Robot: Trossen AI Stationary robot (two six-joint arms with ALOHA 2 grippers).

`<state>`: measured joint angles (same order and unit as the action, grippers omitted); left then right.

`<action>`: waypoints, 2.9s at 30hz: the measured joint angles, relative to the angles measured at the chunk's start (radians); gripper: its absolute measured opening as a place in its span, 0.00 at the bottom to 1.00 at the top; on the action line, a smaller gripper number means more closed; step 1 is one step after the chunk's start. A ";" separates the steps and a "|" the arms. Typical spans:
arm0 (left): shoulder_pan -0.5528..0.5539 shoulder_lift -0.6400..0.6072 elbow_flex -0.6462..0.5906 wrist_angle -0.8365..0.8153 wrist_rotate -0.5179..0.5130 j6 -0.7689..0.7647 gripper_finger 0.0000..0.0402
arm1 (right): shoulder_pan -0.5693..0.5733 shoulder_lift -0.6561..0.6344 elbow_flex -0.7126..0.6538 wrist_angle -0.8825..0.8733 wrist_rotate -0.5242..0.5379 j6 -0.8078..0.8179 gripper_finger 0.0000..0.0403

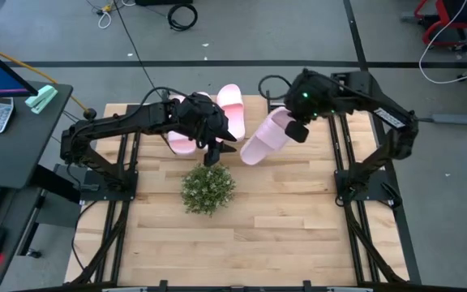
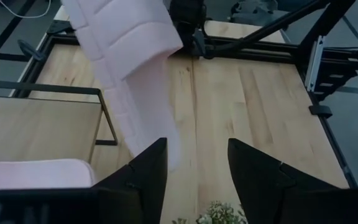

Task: Pick and place slides into the shelf
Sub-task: Put the pink slide on the shelf

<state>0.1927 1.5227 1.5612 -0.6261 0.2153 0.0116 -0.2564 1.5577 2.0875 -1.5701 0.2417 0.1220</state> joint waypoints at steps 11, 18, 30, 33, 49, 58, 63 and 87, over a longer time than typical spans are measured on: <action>0.019 -0.033 -0.001 -0.037 0.000 0.000 0.43 | -0.036 0.082 0.099 -0.002 0.058 -0.306 0.06; 0.052 -0.047 -0.001 -0.055 -0.001 0.000 0.44 | -0.037 0.114 0.098 -0.001 0.154 -0.460 0.05; 0.066 -0.052 -0.001 -0.065 0.000 0.000 0.44 | -0.035 0.116 0.097 0.018 0.192 -0.546 0.05; 0.066 -0.052 -0.001 -0.066 0.000 0.000 0.44 | -0.035 0.116 0.097 0.051 0.193 -0.566 0.05; 0.075 -0.052 -0.001 -0.065 0.000 0.023 0.44 | -0.051 0.224 0.098 0.153 0.182 -0.700 0.05; 0.079 -0.052 -0.001 -0.067 0.000 0.019 0.43 | -0.078 0.229 0.133 0.209 0.225 -0.741 0.05; 0.079 -0.052 -0.001 -0.067 -0.001 0.019 0.44 | -0.097 0.229 0.186 0.283 0.227 -0.736 0.05; 0.079 -0.052 0.000 -0.095 0.000 0.018 0.43 | -0.122 0.260 0.174 0.286 0.256 -0.876 0.05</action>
<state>0.2722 1.4708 1.5608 -0.7211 0.2150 0.0299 -0.3786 1.8181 2.2620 -1.2840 0.4980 -0.7537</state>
